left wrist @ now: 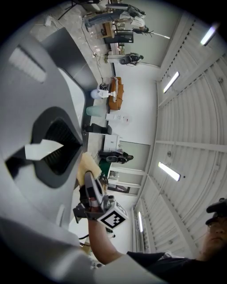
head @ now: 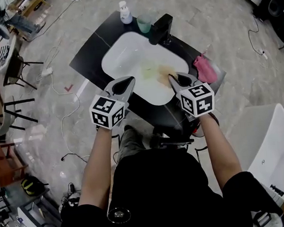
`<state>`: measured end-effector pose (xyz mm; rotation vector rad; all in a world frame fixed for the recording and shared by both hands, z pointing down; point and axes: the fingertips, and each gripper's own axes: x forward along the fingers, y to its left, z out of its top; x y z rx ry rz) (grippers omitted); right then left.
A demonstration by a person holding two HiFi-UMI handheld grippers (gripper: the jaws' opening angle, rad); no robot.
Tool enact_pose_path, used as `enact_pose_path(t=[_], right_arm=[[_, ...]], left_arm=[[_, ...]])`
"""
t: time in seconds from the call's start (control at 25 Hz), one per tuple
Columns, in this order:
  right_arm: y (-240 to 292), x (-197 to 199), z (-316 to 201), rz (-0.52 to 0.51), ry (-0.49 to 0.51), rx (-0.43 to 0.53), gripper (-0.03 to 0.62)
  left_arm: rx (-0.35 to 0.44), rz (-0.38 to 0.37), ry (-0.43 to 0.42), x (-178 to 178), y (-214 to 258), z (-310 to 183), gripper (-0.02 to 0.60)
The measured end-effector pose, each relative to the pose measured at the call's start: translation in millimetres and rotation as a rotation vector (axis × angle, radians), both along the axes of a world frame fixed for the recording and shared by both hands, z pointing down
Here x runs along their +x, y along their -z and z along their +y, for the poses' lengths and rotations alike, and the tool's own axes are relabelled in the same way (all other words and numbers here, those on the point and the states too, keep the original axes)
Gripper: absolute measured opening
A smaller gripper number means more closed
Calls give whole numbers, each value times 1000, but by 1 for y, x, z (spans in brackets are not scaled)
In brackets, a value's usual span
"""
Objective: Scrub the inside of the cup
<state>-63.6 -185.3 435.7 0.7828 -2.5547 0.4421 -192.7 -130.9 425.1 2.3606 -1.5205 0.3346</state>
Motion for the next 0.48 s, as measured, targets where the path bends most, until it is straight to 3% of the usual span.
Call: enact_pose_path(t=[0.24,0.48], right_arm=[[-9,6,-23,9,-92,-6,43],[-9,9,-55,25,-245,-15,43]], left_arm=[[-13,1,-87,-6,-11,-38,0],[-28,-6,-251,-10,-16,-90,0]])
